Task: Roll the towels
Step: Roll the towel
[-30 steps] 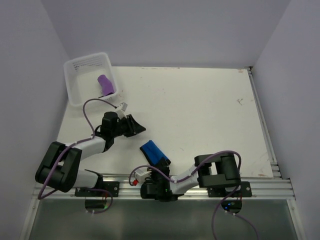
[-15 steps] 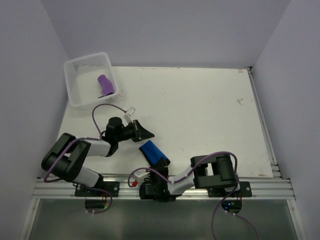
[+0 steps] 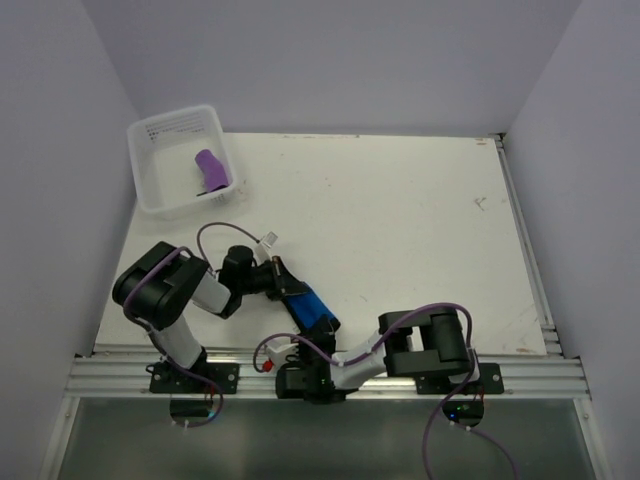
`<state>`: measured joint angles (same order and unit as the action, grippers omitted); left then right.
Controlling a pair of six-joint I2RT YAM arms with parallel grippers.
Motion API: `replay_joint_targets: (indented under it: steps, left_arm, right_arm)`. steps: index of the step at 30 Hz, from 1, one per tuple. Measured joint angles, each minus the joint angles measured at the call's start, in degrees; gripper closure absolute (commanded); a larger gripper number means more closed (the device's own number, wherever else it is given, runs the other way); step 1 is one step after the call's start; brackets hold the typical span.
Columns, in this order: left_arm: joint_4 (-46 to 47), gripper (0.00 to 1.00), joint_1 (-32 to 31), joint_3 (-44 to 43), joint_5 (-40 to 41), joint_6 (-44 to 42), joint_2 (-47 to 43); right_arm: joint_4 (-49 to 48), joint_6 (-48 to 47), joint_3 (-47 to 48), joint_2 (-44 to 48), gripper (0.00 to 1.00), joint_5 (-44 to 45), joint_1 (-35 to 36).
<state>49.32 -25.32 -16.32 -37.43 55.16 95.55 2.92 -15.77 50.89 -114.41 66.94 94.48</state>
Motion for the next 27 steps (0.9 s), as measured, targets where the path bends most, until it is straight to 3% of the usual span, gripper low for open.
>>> replay_joint_targets:
  steps: [2,7,10,20,27]
  left_arm:
    - [1.7,1.0,0.0,-0.7,-0.6,0.2,3.2]
    - [2.8,1.0,-0.2,-1.4,-0.5,-0.5,4.3]
    - [0.3,1.0,-0.5,-1.9,0.9,-1.8,3.1]
    - [-0.5,1.0,-0.6,-3.4,1.9,-2.2,4.6]
    - [-1.0,1.0,-0.6,-4.0,3.0,-2.2,4.6]
  right_arm:
    - [0.5,0.4,0.3,-0.2,1.0,0.0,0.0]
    - [1.8,1.8,1.0,-0.6,0.68,0.3,0.0]
    - [2.6,3.0,1.3,-0.5,0.6,1.0,0.0]
    - [8.7,8.4,1.9,2.2,0.53,0.9,0.9]
    - [16.8,16.3,1.9,10.0,0.5,-2.7,2.5]
